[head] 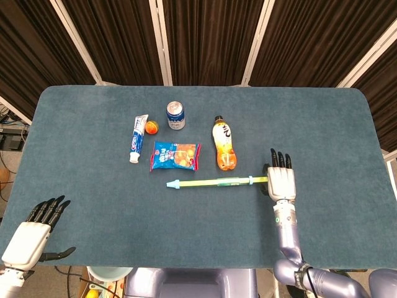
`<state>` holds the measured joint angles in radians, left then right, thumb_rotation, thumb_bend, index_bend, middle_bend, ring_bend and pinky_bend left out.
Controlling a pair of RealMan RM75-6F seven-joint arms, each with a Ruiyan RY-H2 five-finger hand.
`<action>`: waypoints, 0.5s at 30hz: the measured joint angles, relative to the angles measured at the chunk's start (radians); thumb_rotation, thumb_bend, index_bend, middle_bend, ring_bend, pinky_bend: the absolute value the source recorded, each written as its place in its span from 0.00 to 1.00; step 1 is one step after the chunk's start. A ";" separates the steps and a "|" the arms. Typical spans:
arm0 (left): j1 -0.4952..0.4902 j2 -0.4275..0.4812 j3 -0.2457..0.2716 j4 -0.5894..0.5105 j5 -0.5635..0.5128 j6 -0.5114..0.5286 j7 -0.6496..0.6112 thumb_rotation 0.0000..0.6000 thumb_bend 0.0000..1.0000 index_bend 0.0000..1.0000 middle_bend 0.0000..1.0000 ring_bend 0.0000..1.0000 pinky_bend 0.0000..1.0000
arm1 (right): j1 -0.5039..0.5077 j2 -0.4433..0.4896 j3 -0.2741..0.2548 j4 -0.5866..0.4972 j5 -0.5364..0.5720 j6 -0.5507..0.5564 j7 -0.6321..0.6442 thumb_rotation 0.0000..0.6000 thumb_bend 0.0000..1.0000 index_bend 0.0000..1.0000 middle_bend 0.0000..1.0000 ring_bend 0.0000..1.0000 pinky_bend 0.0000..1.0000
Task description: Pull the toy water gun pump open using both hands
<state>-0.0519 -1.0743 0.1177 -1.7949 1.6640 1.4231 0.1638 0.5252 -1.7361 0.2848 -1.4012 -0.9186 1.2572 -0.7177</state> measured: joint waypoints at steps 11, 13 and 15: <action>-0.002 0.000 0.000 -0.002 -0.001 -0.004 0.000 1.00 0.04 0.00 0.00 0.00 0.08 | 0.008 -0.016 -0.006 0.065 0.017 -0.017 0.009 1.00 0.31 0.44 0.02 0.00 0.00; -0.002 -0.001 0.001 -0.002 0.000 -0.005 -0.001 1.00 0.04 0.00 0.00 0.00 0.08 | 0.009 -0.019 -0.011 0.078 0.015 -0.019 0.009 1.00 0.31 0.45 0.02 0.00 0.00; -0.002 0.000 0.003 -0.006 -0.004 -0.011 -0.004 1.00 0.04 0.00 0.00 0.00 0.08 | 0.011 -0.022 -0.018 0.090 0.010 -0.018 0.004 1.00 0.31 0.46 0.02 0.00 0.00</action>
<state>-0.0541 -1.0739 0.1209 -1.8008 1.6598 1.4121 0.1598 0.5358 -1.7578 0.2673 -1.3108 -0.9085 1.2390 -0.7132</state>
